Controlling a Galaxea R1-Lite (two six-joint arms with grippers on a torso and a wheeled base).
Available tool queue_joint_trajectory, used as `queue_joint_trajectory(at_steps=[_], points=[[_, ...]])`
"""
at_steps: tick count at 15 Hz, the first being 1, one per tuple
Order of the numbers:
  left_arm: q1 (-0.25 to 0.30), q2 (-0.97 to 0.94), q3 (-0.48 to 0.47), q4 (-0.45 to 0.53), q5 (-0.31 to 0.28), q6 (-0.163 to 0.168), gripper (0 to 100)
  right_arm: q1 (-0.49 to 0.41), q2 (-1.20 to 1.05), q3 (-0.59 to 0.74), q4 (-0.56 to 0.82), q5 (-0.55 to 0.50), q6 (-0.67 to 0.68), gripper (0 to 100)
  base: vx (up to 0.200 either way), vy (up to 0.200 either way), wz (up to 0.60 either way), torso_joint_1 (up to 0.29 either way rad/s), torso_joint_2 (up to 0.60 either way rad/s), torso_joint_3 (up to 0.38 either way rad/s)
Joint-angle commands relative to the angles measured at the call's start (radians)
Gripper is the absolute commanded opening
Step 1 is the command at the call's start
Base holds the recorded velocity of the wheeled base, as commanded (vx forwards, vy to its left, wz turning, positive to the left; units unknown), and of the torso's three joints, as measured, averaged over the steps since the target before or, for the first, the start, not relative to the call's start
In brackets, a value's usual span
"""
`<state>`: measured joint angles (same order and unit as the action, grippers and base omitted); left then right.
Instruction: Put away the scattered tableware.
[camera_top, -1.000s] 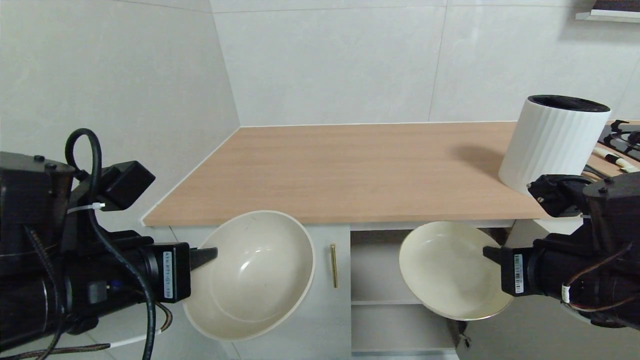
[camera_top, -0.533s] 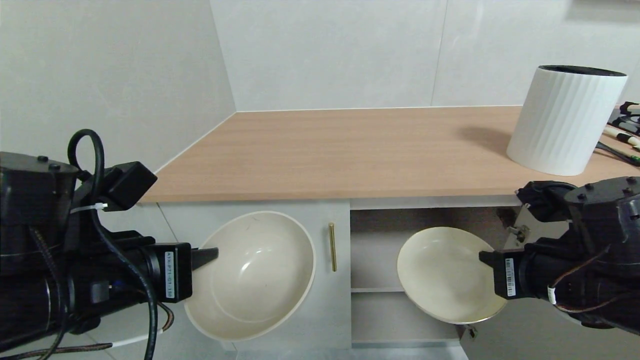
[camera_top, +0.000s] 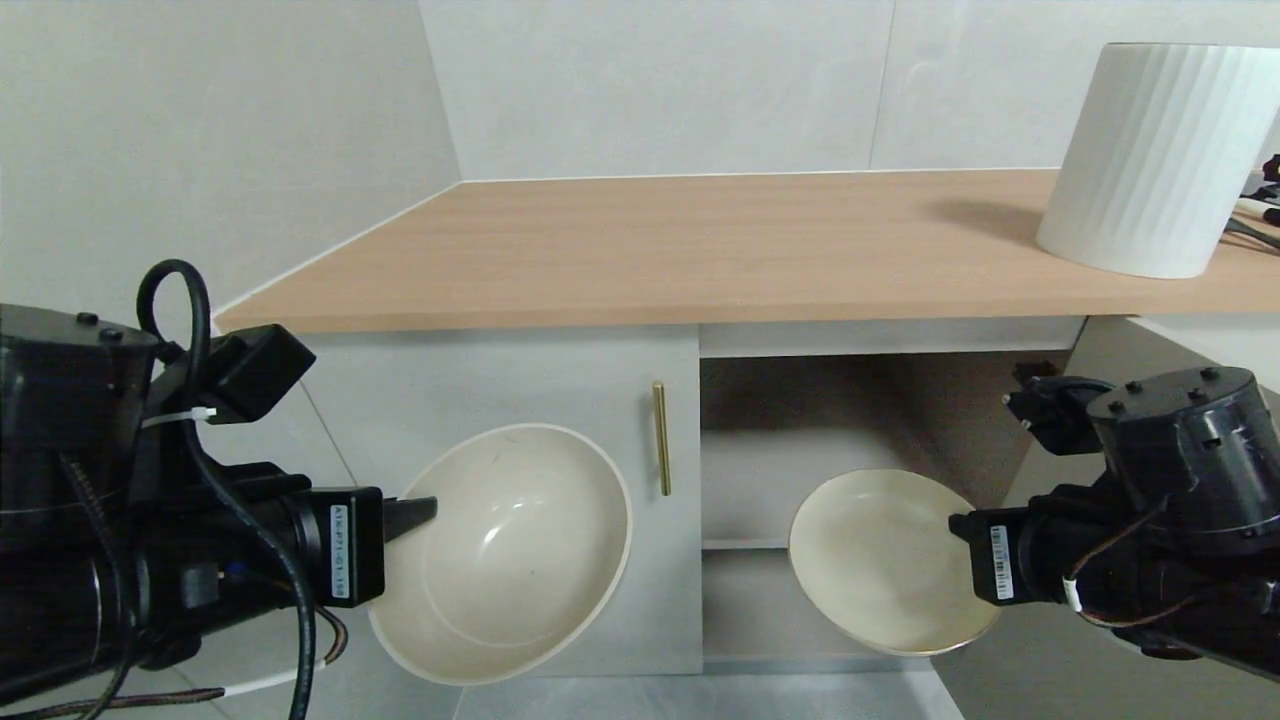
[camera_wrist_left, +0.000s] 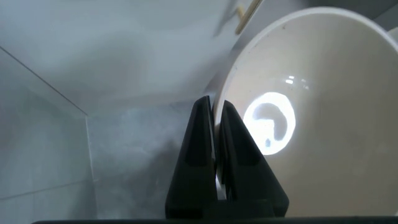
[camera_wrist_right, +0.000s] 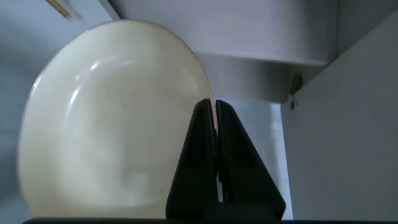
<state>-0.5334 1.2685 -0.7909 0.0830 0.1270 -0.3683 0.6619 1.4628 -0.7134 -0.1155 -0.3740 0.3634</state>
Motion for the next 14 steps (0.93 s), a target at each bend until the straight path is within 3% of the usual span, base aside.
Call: queue_joint_trajectory(at_steps=[1, 8, 12, 14], points=[[0.0, 0.005, -0.001, 0.0, 0.0, 0.0, 0, -0.002, 0.024, 0.0, -0.001, 0.0, 0.0, 0, 0.0, 0.0, 0.0, -0.032, 0.34, 0.305], [0.0, 0.012, 0.002, -0.002, 0.0, 0.0, 0, -0.004, 0.042, 0.002, -0.001, 0.001, 0.006, 0, 0.0, 0.0, 0.0, -0.004, 0.05, 0.046], [0.0, 0.034, 0.009, 0.0, -0.001, 0.0, 0, -0.114, 0.208, -0.043, -0.003, 0.089, -0.001, 0, 0.0, 0.0, 0.0, 0.0, 0.0, 0.0], [0.0, 0.051, 0.015, -0.002, -0.001, 0.0, 0, -0.182, 0.378, -0.155, -0.059, 0.086, -0.001, 0, 0.0, 0.0, 0.0, 0.0, 0.0, 0.0]])
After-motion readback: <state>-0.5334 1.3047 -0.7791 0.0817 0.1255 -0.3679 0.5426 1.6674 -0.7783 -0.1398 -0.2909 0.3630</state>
